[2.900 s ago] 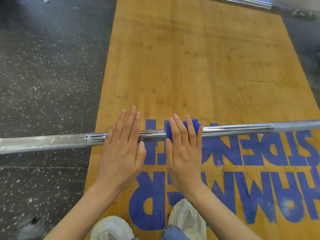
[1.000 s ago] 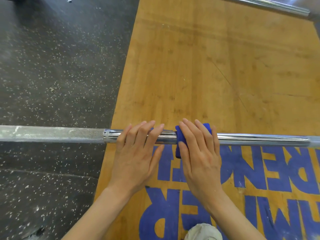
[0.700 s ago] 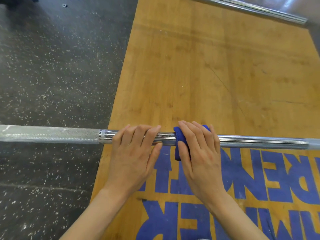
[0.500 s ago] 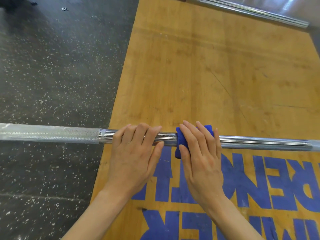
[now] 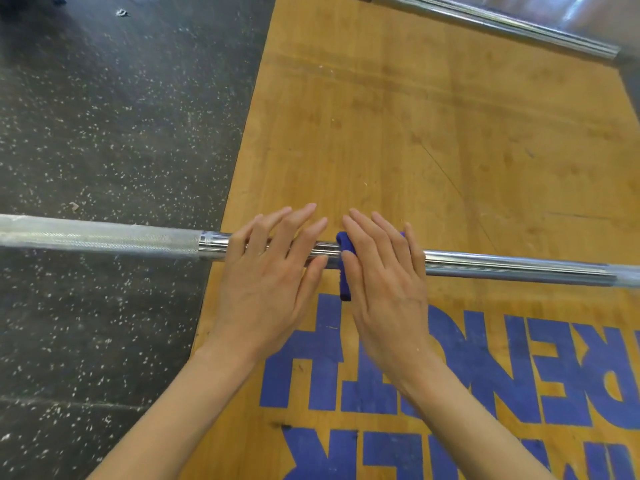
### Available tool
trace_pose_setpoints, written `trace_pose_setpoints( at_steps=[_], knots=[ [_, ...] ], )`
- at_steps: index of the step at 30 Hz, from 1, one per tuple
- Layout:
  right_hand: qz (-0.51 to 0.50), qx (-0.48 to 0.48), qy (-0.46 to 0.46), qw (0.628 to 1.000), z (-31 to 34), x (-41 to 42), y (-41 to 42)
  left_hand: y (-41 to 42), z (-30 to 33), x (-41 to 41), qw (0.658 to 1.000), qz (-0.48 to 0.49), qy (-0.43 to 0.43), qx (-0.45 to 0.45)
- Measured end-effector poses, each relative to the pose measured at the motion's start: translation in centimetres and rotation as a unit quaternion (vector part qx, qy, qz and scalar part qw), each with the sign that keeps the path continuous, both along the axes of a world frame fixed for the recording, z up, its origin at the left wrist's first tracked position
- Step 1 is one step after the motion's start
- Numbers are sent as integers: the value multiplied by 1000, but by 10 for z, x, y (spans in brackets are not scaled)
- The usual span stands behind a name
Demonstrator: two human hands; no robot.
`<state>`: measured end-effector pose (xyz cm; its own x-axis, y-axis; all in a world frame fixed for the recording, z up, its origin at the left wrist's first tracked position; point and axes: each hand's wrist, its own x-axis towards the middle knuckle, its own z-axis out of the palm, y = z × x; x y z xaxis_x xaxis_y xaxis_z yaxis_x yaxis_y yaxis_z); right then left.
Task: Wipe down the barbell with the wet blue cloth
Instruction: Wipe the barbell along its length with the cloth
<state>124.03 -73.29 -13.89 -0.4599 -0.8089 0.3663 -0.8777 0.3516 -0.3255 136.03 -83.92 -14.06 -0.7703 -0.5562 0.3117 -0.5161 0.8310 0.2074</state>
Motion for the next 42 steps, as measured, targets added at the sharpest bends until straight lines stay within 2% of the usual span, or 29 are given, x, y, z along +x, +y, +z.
trace_pose_setpoints(
  at_steps=[4,9,12,14,18,23,26,30,33,37,42],
  knots=[
    [51,-5,32,998,-15,-1,34,-1,-2,7,1000,8,23,8],
    [-25,-12,17,999,-3,-10,-6,-3,-10,7,999,36,23,-14],
    [25,-8,41,999,-13,-15,18,-5,-10,3,999,35,22,-18],
    [18,-12,57,998,-14,-19,18,-6,-11,2,999,40,25,-15],
    [-45,-32,4,998,-5,-11,-23,-13,-10,-3,999,41,29,-12],
    [42,1,101,994,-26,-15,5,-20,-7,-10,999,41,29,-1],
    [-17,-6,87,996,-18,-15,-27,-25,-7,-16,998,45,35,1],
    [43,-7,102,994,-19,-37,-22,-32,-8,-19,999,39,32,-3],
    [-13,-16,109,994,-23,-46,-20,-34,-6,-24,998,43,35,-6],
    [71,-26,133,988,-25,-39,-37,-40,-7,-26,998,49,37,-5],
    [7,-59,94,994,-30,-46,-29,-42,-7,-29,998,48,29,-6]
  ],
)
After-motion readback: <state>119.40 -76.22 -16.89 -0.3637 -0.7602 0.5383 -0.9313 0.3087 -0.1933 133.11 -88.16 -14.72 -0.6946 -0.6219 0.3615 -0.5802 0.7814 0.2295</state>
